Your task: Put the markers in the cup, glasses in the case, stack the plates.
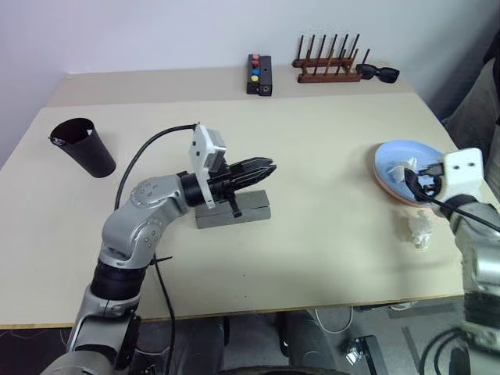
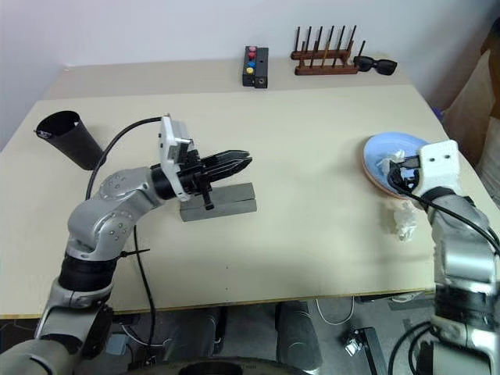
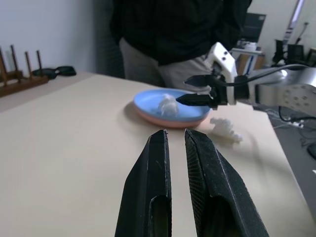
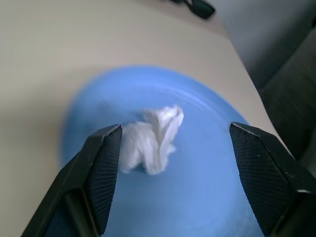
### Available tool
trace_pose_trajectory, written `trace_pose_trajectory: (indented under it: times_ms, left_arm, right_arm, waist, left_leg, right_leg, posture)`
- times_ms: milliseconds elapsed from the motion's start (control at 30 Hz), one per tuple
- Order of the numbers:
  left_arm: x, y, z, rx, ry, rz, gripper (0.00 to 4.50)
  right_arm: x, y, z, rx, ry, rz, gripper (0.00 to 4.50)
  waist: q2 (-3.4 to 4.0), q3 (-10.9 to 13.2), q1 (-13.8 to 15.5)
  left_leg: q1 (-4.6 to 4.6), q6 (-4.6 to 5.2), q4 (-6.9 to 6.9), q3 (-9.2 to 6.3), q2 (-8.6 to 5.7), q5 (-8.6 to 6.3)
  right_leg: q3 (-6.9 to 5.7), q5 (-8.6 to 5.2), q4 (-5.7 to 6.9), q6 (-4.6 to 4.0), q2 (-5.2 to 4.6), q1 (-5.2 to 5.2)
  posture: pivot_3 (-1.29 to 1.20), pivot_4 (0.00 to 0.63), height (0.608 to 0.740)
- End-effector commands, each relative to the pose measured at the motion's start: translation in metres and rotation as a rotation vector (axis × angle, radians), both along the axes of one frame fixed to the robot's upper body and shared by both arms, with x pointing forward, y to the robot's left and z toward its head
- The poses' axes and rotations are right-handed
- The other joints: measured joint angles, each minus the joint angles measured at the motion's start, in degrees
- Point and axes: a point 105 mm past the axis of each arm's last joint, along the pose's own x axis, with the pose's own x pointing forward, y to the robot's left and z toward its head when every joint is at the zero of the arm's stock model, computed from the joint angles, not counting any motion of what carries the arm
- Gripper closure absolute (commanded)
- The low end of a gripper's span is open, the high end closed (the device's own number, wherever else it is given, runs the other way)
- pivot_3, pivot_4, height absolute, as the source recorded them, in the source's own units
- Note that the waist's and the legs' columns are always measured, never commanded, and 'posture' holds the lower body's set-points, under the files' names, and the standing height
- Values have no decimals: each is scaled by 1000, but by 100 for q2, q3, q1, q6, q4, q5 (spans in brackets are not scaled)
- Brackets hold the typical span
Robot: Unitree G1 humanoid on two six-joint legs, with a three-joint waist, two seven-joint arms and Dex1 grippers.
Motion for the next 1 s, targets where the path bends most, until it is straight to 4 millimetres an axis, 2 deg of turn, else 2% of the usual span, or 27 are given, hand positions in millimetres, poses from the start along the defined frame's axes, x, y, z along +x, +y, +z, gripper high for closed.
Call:
trace_pose_trajectory:
  times_ms: [33, 133, 233, 300, 400, 533, 633, 800, 933, 1000]
  left_arm:
    - [-2, -9, -5, -6, 1, -63, 3998]
    - [-3, -12, -11, -11, 12, -97, 3998]
    - [-3, -12, -14, -11, 15, -116, 3998]
    - [-2, -12, -18, -10, 16, -130, 3998]
    - [-2, -11, -21, -9, 16, -139, 3998]
    - [-2, -9, -24, -7, 14, -141, 3998]
    - [-2, -4, -28, -2, 17, -130, 3998]
    - [-2, 0, -31, 2, 18, -119, 3998]
    - [-1, 2, -33, 5, 16, -109, 3998]
    - [1, 3, -33, 5, 8, -98, 3998]
  right_arm:
    - [-34, 19, 10, 66, -26, 155, 1025]
    - [-61, 22, -7, 97, 57, 183, 1025]
    - [-74, 18, -19, 105, 110, 151, 1025]
    - [-83, 7, -33, 98, 164, 84, 1025]
    - [-85, -3, -45, 88, 208, 13, 1025]
    - [-82, -3, -52, 93, 226, -8, 1025]
    - [-75, -9, -58, 96, 229, -49, 1821]
    - [-70, -6, -60, 109, 230, -37, 4401]
    - [-66, -3, -55, 95, 212, -16, 4462]
    - [-62, 8, -40, 94, 152, 51, 4462]
  waist:
    - [1, -1, 8]
    - [2, -1, 5]
    - [4, -2, -26]
    - [4, -2, -17]
    - [4, -2, -7]
    - [4, -2, 2]
    - [5, -2, -6]
    - [5, -3, 12]
    - [6, -3, 9]
    - [6, -3, 9]
  left_leg:
    - [0, 0, -1, 0, 0, 0]
    - [0, 3, -4, -2, 0, -2]
    - [2, 3, 7, 4, 0, -2]
    - [4, 3, 11, 5, 2, -2]
    - [2, 3, 13, 5, 2, -2]
    - [-1, 3, 13, 5, 2, -2]
    - [0, 3, 14, 5, 2, -2]
    - [-2, 4, 13, 4, 2, -2]
    - [-2, 4, 13, 4, 1, -2]
    - [-2, 4, 13, 3, 2, -2]
  right_leg:
    - [0, -1, 0, 1, 0, 0]
    - [-1, -4, 1, 5, 0, 1]
    - [1, -3, 0, -1, -1, 3]
    - [1, -10, 0, 8, 0, 4]
    - [1, -13, -1, 12, -1, 5]
    - [1, -13, -4, 11, -1, 5]
    - [1, -13, -4, 11, -1, 5]
    - [1, -13, -3, 10, -1, 5]
    - [1, -13, -4, 11, -2, 5]
    - [1, -13, -4, 11, -2, 5]
  posture:
    - [0, 150, 734]
    - [0, 150, 734]
    - [0, 150, 734]
    - [0, 150, 734]
    - [0, 150, 734]
    - [0, 150, 734]
    - [0, 150, 734]
    - [0, 150, 734]
    - [0, 150, 734]
    - [0, 150, 734]
